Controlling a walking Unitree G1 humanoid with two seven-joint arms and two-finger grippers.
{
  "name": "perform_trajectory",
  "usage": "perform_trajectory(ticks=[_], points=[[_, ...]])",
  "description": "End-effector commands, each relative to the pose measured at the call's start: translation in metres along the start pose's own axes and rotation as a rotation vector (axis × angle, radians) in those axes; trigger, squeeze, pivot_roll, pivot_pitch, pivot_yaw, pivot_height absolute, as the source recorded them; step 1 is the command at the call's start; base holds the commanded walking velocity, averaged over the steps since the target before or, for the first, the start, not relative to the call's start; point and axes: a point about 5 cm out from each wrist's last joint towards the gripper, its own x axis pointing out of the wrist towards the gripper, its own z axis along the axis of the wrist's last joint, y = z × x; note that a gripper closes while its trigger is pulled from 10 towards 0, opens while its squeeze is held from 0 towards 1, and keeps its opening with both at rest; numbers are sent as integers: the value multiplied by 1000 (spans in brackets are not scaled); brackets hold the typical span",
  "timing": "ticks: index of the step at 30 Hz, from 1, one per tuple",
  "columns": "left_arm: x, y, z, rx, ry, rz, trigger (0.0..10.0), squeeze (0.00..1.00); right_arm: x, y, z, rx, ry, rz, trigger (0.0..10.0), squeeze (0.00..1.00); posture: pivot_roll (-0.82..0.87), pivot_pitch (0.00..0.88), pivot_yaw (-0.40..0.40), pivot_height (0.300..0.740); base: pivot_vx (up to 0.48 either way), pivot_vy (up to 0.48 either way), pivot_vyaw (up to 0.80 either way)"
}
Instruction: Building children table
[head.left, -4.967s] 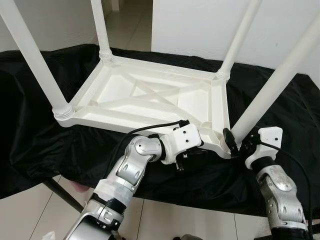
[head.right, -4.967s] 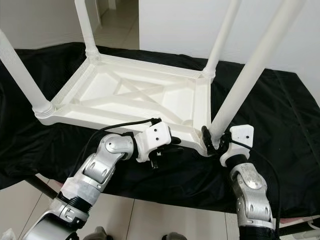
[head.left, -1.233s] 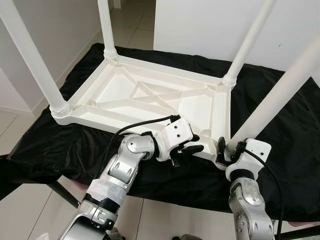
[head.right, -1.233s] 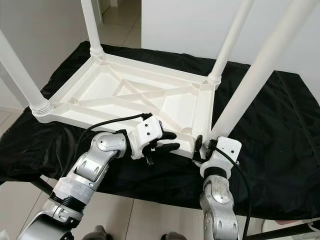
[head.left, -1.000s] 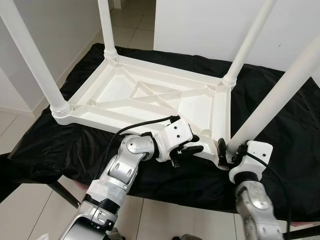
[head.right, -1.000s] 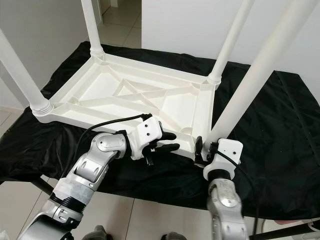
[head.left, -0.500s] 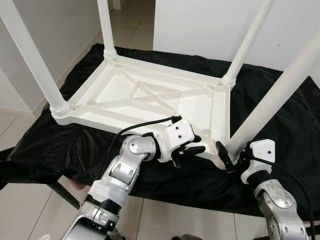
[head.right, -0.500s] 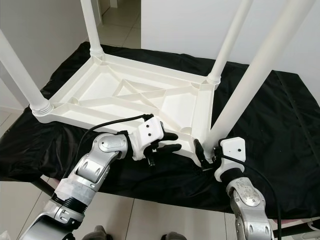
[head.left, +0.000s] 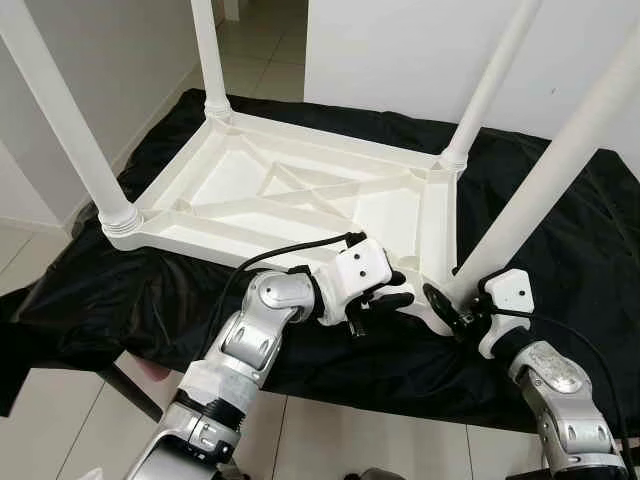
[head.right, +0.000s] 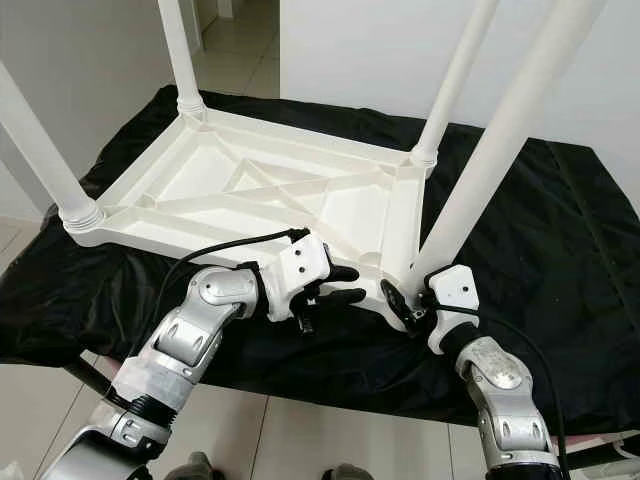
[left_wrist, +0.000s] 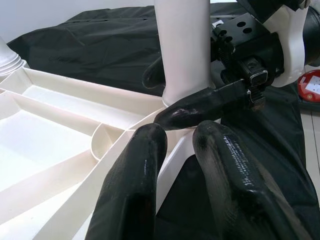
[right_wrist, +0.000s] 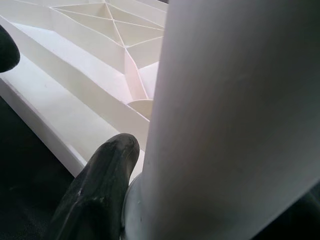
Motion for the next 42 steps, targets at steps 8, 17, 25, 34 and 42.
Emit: perform_trajectory(ticks=[8, 17, 25, 34, 42], points=[[0, 4, 3, -1, -3, 136, 10000, 0, -8, 8, -3, 129, -24, -72, 10000, 0, 3, 14, -44, 740, 0, 0, 0], [0, 5, 2, 2, -1, 134, 10000, 0, -8, 20, 4, 166, 6, -426, 10000, 0, -5, 15, -45, 740, 0, 0, 0], [2, 3, 3, 0, -2, 125, 10000, 0, -9, 36, 4, 223, 54, -748, 10000, 0, -3, 13, -46, 740, 0, 0, 0], [0, 4, 2, 3, 0, 127, 10000, 0, -6, 48, 9, 288, 37, -771, 10000, 0, 0, 8, -40, 740, 0, 0, 0], [0, 3, 3, 12, 0, 116, 10000, 0, -11, 42, 21, 263, -41, -726, 10000, 1000, -1, 0, -38, 740, 0, 0, 0]])
